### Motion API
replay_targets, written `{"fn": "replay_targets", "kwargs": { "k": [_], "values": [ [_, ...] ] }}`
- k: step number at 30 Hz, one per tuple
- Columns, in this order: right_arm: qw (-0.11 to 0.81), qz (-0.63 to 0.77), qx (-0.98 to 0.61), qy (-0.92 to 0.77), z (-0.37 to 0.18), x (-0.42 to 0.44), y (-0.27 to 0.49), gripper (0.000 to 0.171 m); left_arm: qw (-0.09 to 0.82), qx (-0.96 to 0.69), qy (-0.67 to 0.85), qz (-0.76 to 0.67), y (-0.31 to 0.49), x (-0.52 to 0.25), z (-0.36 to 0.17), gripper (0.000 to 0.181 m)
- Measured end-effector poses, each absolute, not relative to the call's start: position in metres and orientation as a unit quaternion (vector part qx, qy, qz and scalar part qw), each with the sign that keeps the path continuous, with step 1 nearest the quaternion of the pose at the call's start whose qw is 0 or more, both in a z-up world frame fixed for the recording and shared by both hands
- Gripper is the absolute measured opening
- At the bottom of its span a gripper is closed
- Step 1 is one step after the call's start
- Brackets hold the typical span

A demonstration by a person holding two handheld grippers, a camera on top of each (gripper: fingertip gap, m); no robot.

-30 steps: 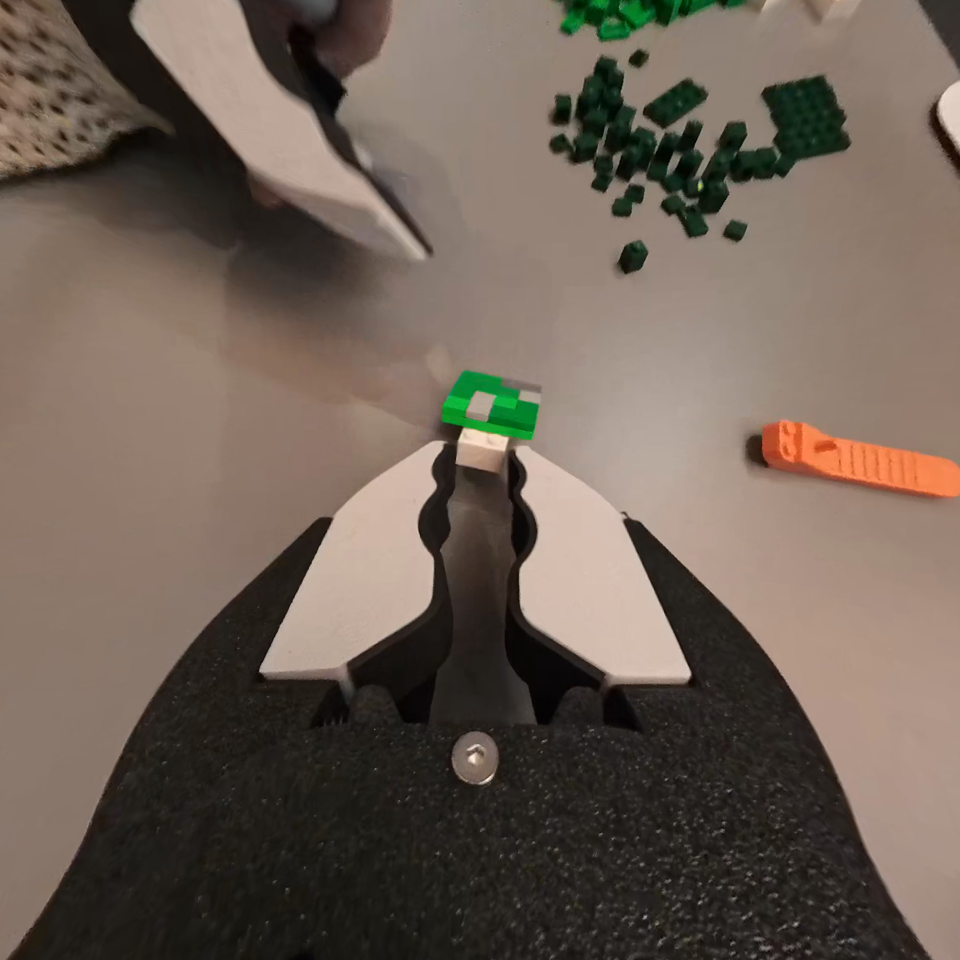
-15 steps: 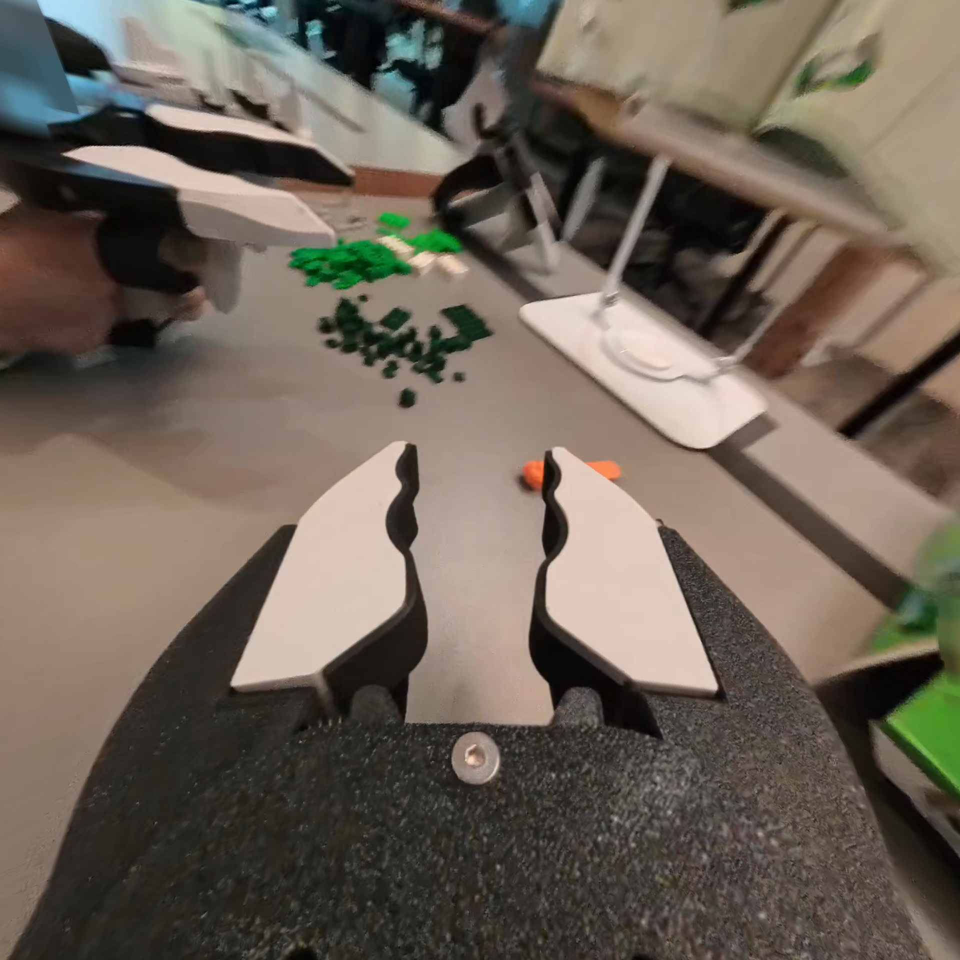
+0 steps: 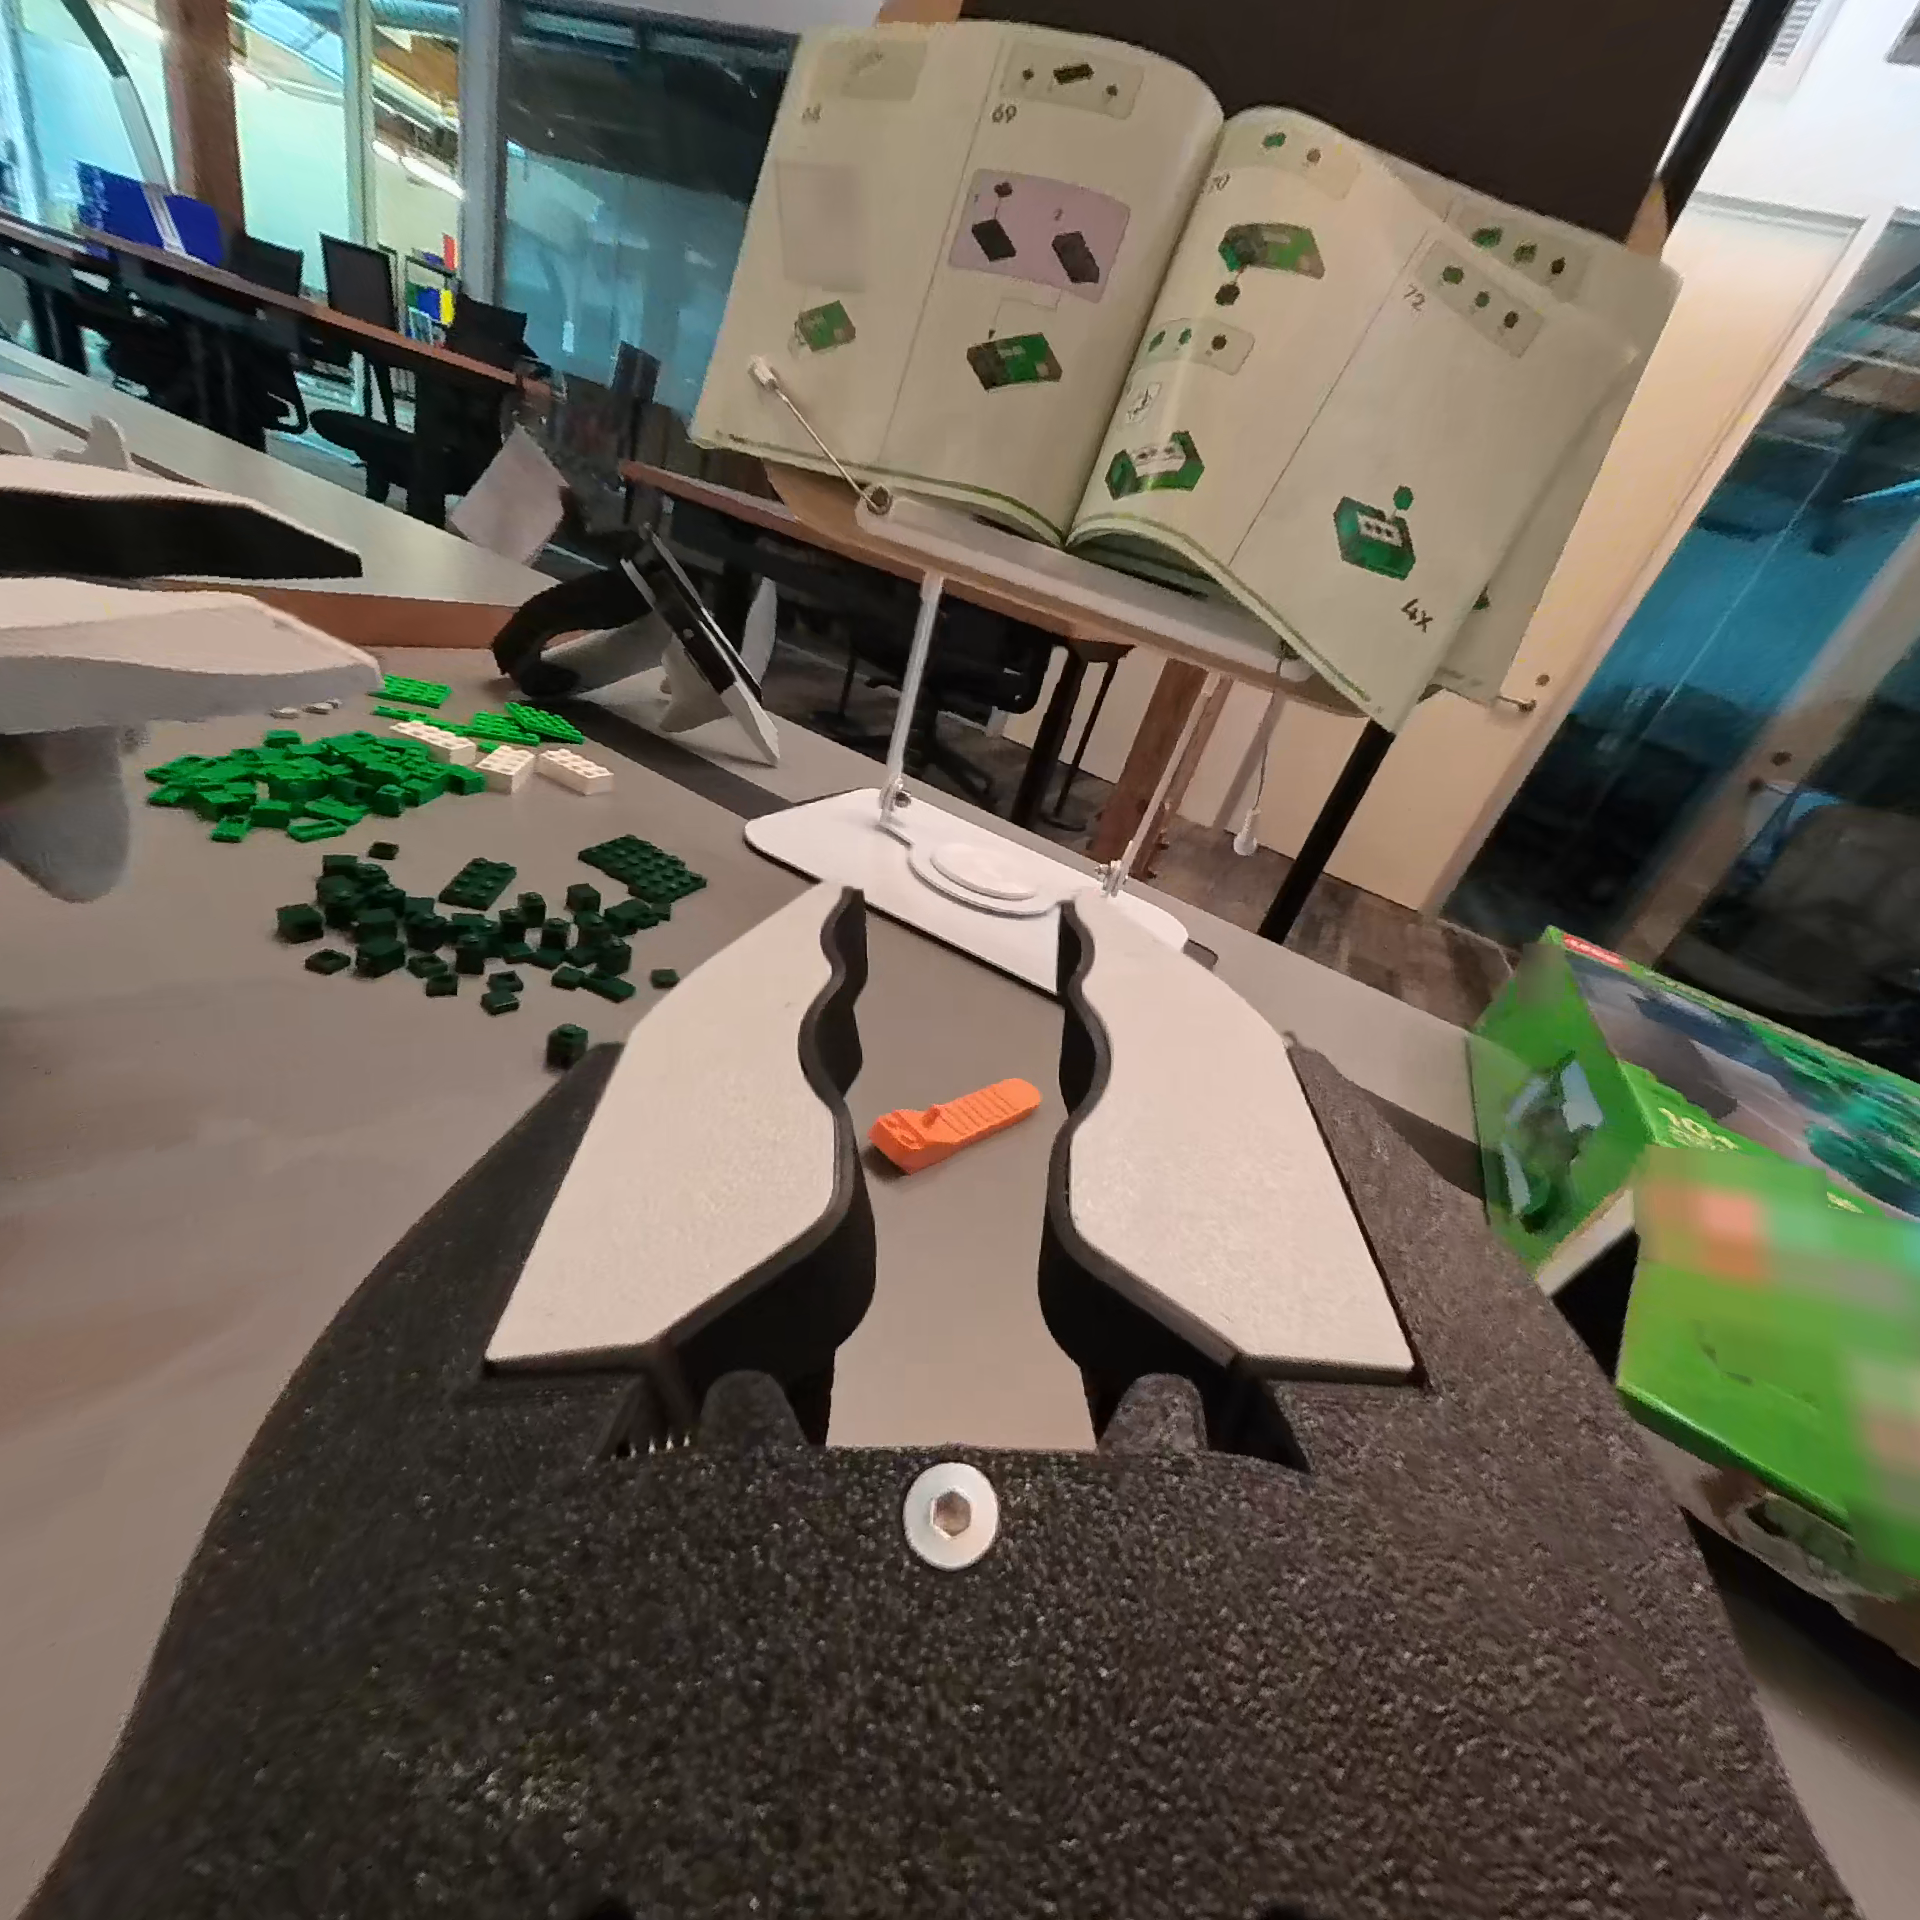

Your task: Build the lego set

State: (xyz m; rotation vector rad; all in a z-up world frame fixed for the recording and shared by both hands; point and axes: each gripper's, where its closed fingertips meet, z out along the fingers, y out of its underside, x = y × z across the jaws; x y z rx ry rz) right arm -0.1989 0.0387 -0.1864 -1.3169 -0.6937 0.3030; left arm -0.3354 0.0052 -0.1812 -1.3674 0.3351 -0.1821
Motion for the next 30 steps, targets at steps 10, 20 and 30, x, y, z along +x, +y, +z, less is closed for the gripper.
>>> {"fn": "replay_targets", "kwargs": {
  "k": [10,20,30],
  "values": [
    [0.721,0.169,-0.598,-0.305,-0.188,-0.198,0.044,0.031,0.748,-0.625,0.208,-0.078,0.005,-0.312,-0.186,0.047],
    [0.713,0.163,-0.576,-0.365,-0.194,-0.217,0.031,0.031,0.745,-0.604,0.267,-0.098,-0.041,-0.325,-0.138,0.052],
    [0.72,0.179,-0.578,-0.341,-0.189,-0.21,0.032,0.031,0.655,-0.697,0.292,0.015,-0.129,-0.418,-0.046,0.052]
  ]
}}
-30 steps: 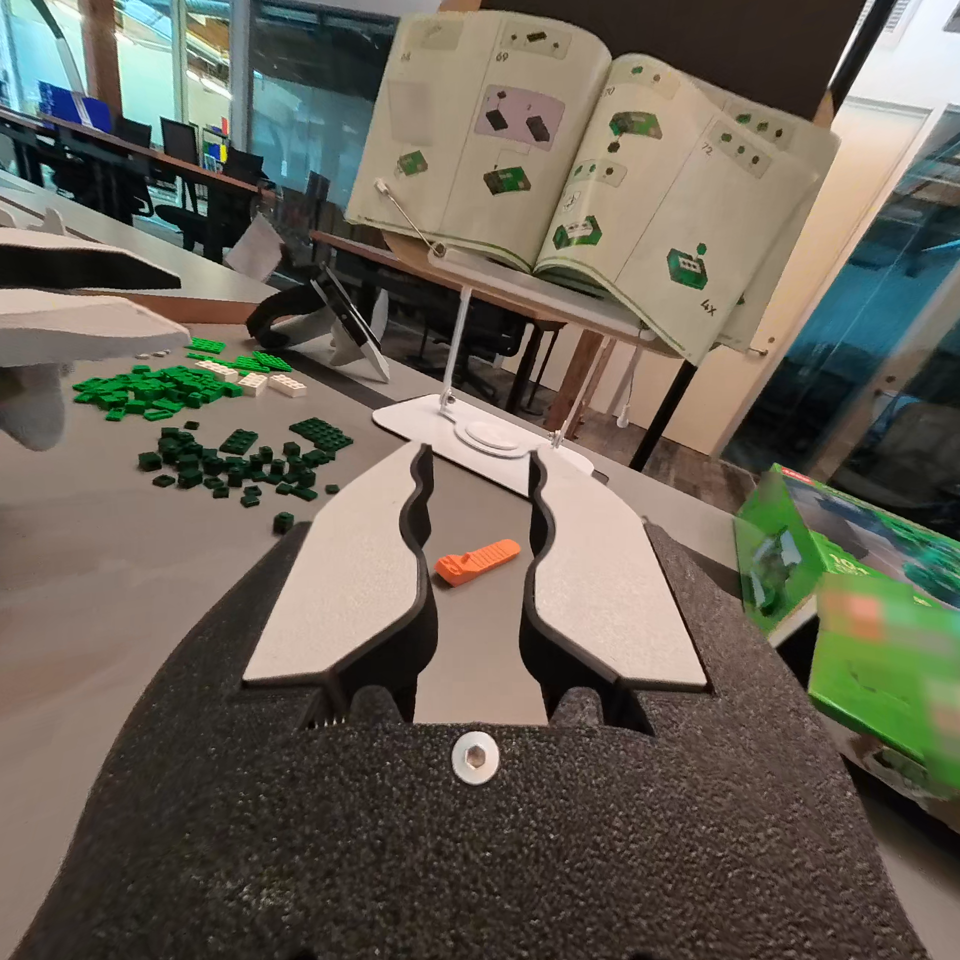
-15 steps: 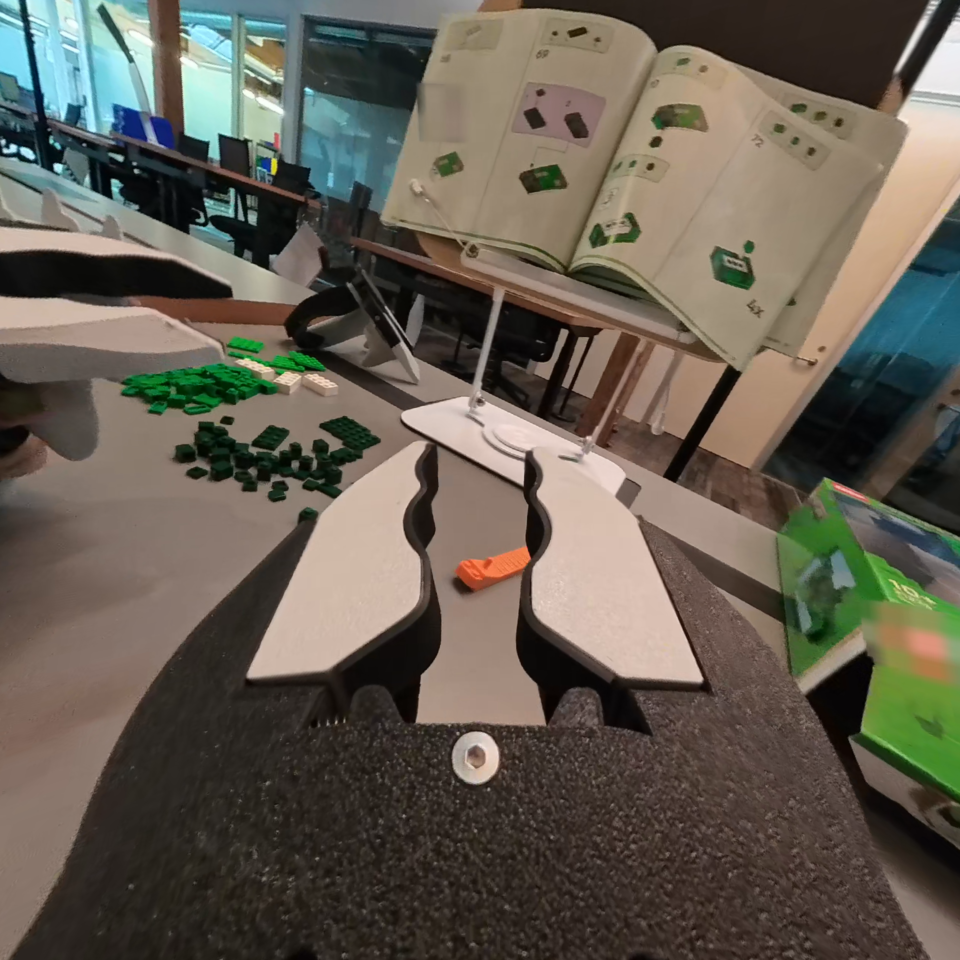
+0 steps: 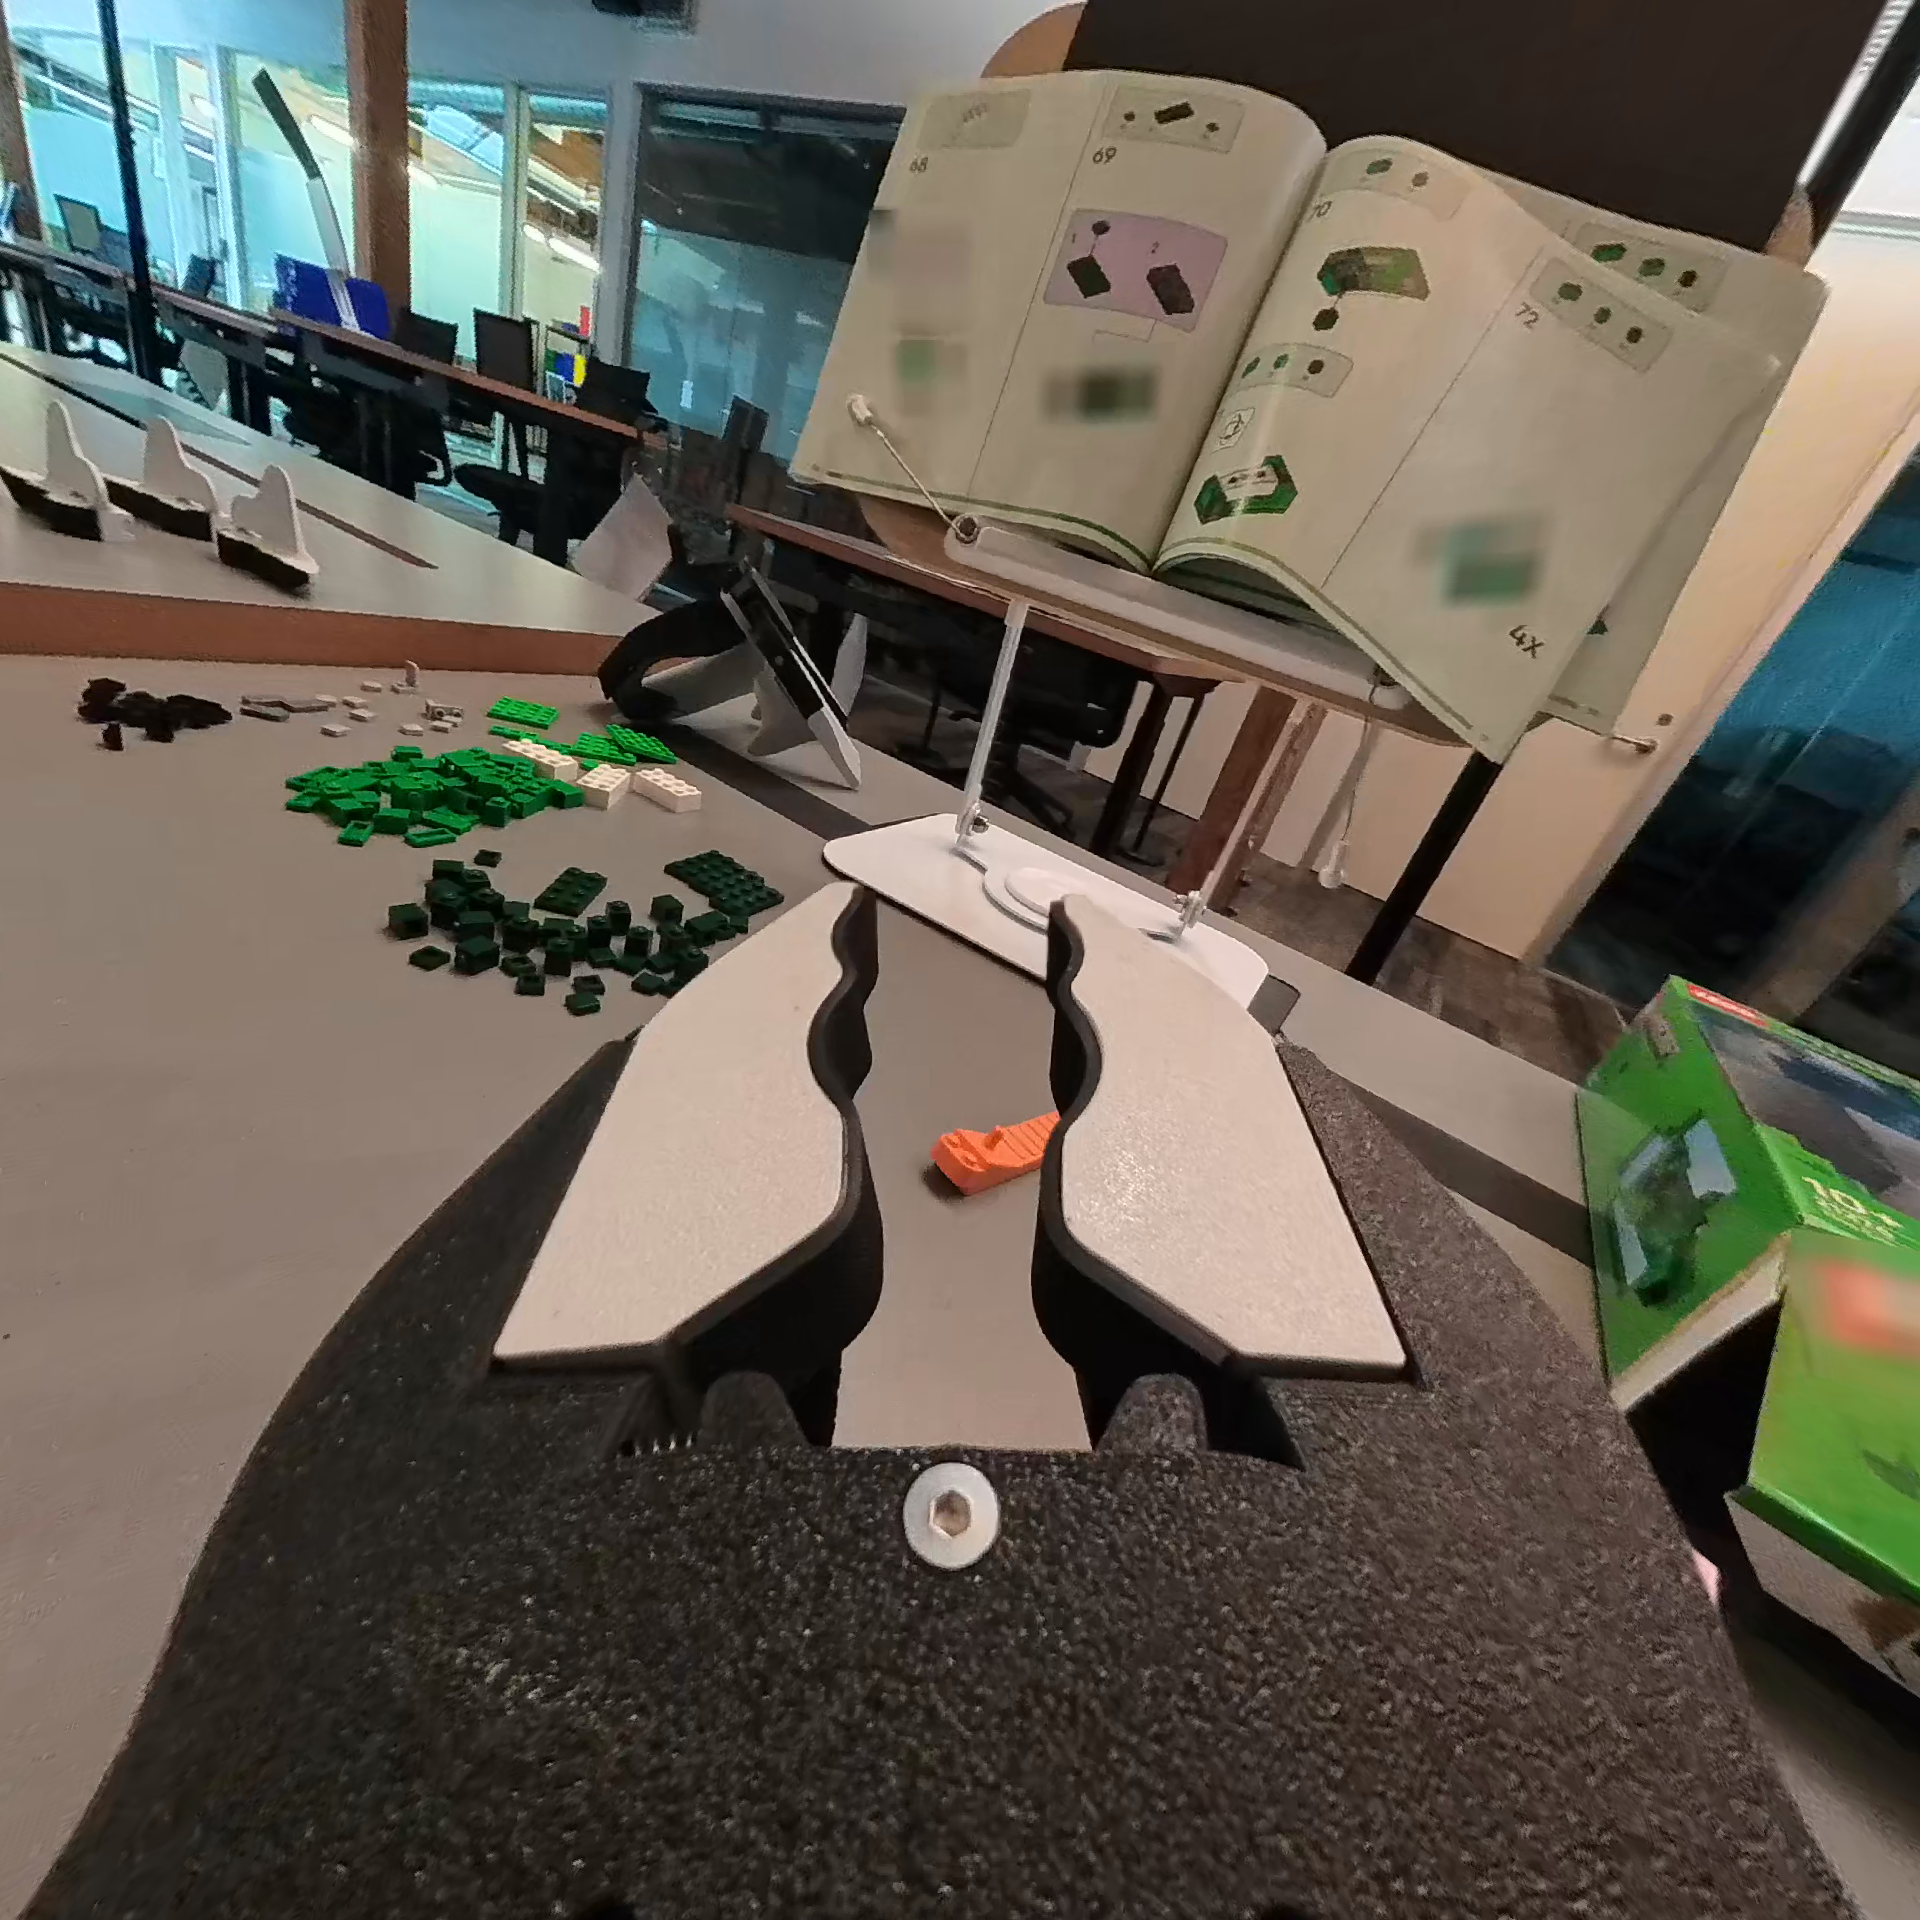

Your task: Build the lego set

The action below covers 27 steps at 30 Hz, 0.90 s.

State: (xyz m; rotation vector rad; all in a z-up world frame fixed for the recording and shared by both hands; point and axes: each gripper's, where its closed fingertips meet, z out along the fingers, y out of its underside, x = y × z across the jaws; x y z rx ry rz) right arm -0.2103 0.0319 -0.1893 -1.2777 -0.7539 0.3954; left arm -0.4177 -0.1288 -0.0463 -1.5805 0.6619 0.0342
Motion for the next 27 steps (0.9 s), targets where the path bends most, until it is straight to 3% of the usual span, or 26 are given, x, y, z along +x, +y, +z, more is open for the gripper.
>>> {"fn": "replay_targets", "kwargs": {
  "k": [8,22,27],
  "values": [
    [0.725,0.212,-0.568,-0.326,-0.183,-0.207,0.029,0.031,0.664,-0.709,0.239,0.012,-0.14,-0.429,-0.055,0.052],
    [0.729,0.239,-0.552,-0.326,-0.176,-0.207,0.026,0.036,0.724,-0.631,0.261,-0.095,-0.013,-0.288,-0.121,0.053],
    [0.723,0.237,-0.559,-0.33,-0.18,-0.208,0.033,0.036,0.744,-0.622,0.235,-0.067,0.008,-0.28,-0.157,0.052]
  ]
}}
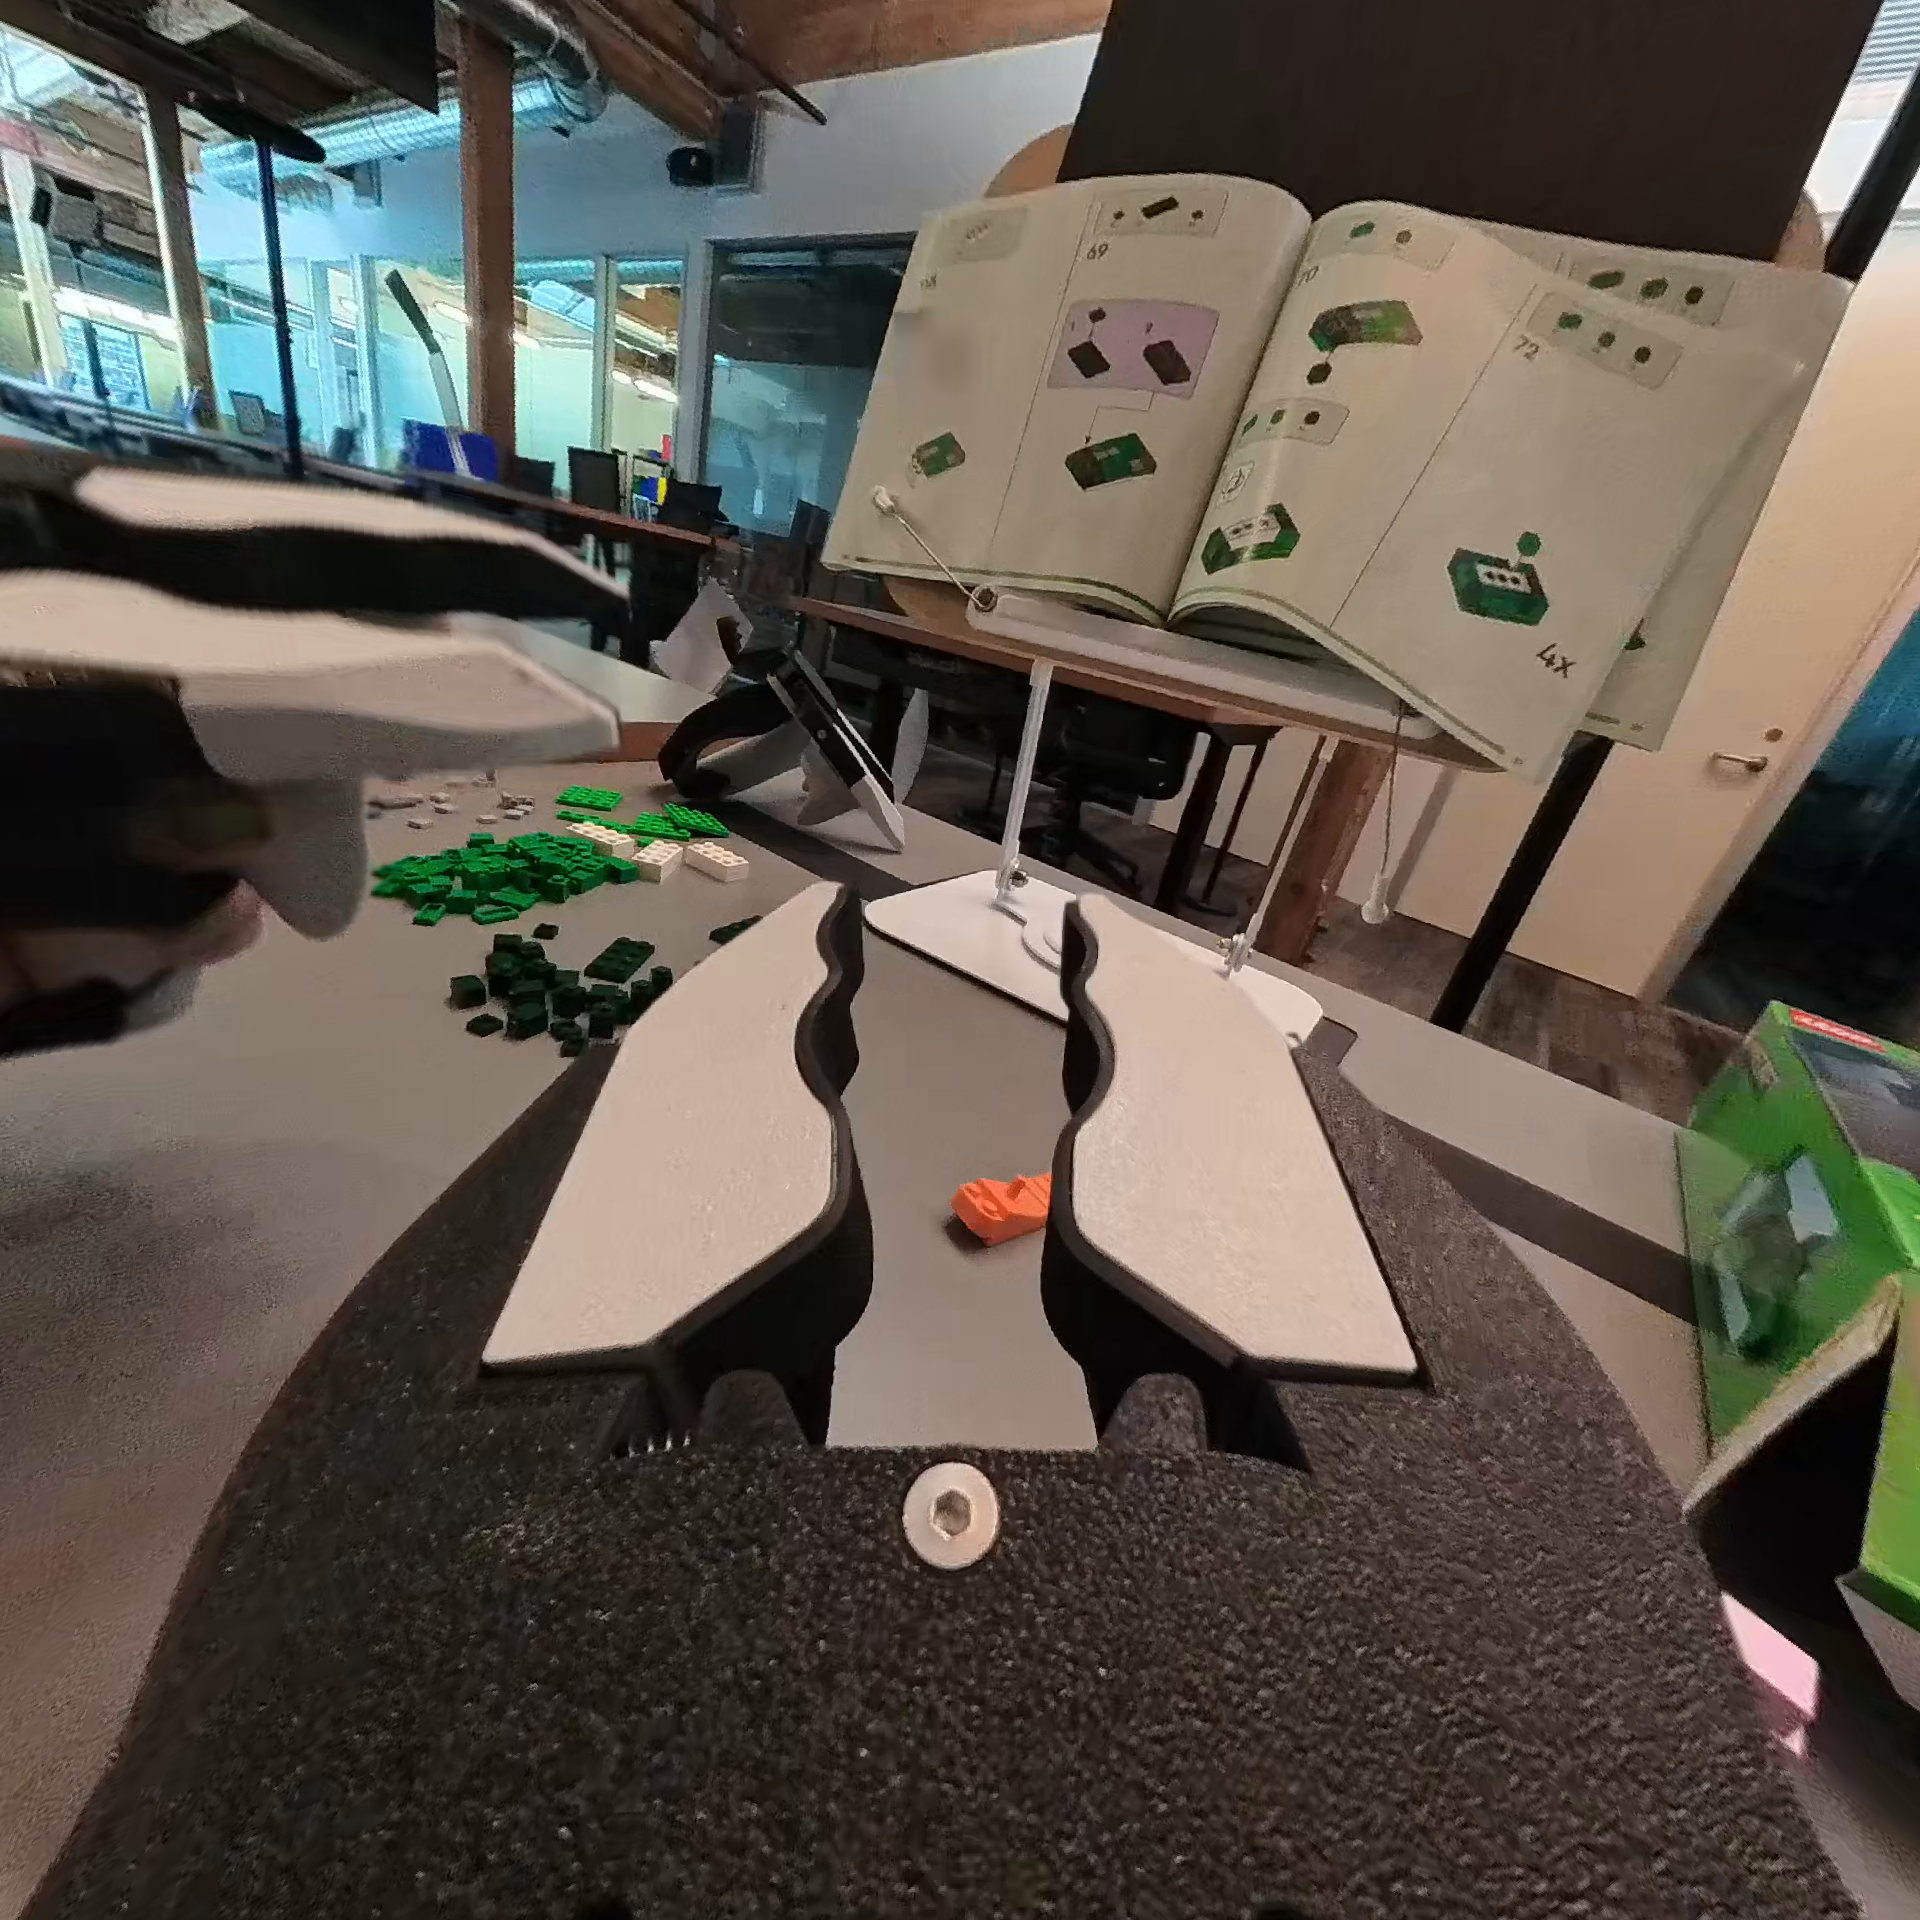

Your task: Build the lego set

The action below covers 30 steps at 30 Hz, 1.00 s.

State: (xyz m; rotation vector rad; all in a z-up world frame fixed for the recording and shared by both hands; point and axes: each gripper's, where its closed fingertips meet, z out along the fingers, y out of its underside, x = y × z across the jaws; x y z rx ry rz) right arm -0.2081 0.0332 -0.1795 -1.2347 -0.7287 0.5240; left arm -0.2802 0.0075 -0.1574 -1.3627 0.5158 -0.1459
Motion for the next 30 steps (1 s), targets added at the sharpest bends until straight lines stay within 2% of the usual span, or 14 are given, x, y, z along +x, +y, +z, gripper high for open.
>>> {"fn": "replay_targets", "kwargs": {
  "k": [6,16,30],
  "values": [
    [0.716,0.235,-0.561,-0.342,-0.183,-0.212,0.033,0.036,0.762,-0.612,0.205,-0.044,0.014,-0.299,-0.178,0.047],
    [0.709,0.246,-0.561,-0.351,-0.184,-0.218,0.031,0.034,0.745,-0.624,0.185,-0.145,0.015,-0.303,-0.183,0.047],
    [0.698,0.262,-0.564,-0.355,-0.186,-0.22,0.03,0.029,0.747,-0.599,0.254,-0.14,-0.001,-0.279,-0.184,0.035]
  ]
}}
